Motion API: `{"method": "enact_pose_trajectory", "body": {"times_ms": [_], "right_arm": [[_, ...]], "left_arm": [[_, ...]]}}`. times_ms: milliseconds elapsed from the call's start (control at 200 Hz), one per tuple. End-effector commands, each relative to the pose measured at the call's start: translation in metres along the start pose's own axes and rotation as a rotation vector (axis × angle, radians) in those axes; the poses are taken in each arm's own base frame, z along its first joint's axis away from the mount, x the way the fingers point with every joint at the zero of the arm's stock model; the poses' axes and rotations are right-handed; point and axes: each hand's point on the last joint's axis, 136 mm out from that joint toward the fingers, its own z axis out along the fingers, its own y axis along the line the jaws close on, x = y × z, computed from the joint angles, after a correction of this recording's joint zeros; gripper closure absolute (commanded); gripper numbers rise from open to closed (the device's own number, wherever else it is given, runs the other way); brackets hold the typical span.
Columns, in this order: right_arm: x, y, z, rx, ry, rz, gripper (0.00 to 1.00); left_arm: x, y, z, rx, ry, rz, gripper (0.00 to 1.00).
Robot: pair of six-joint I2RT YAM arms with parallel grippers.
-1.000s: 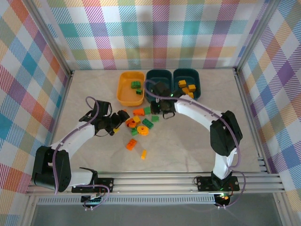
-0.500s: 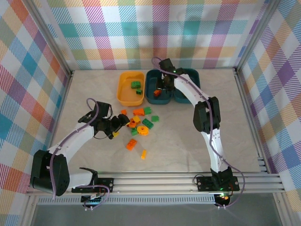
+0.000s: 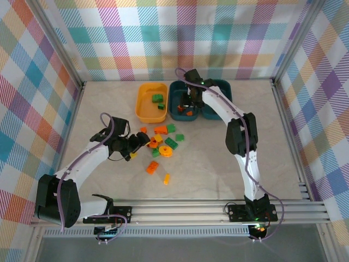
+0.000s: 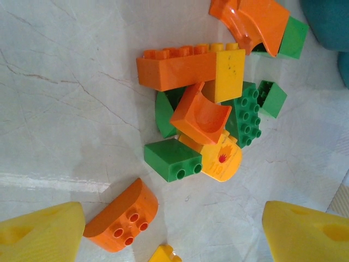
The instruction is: Sort the legos into containers by color
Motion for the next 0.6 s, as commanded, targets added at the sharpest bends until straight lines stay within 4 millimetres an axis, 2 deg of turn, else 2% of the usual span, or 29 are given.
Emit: {"method": "enact_pose_trajectory", "body": {"times_ms": [0, 60, 205, 300, 350, 415, 595], "right_arm": [[0.010, 0.047, -0.057, -0.088, -0.113, -0.085, 0.45], [0.038, 0.061, -0.060, -0.104, -0.097, -0.108, 0.45], [0.122, 0.083, -0.044, -0.112, 0.014, -0.162, 0.47], [0.158, 0.094, -0.035, -0.097, 0.058, -0.239, 0.47], [0.166, 0.092, -0.030, -0.069, 0.066, -0.264, 0.47], [0.167, 0.086, -0.025, -0.036, 0.068, -0.274, 0.48], [0.141, 0.071, -0.013, 0.034, 0.021, -0.307, 0.53]], "left_arm": [[-0.006, 0.003, -0.002, -0.045, -0.025, 0.006, 0.15], [-0.008, 0.007, 0.000, -0.064, -0.035, -0.008, 0.16], [-0.011, 0.015, 0.006, -0.102, -0.043, -0.010, 0.18], [-0.011, 0.015, 0.013, -0.103, -0.023, -0.012, 0.19], [-0.010, 0.015, 0.017, -0.100, -0.009, -0.018, 0.20], [-0.008, 0.014, 0.022, -0.095, 0.010, -0.027, 0.21], [-0.003, 0.014, 0.026, -0.090, 0.035, -0.036, 0.21]]}}
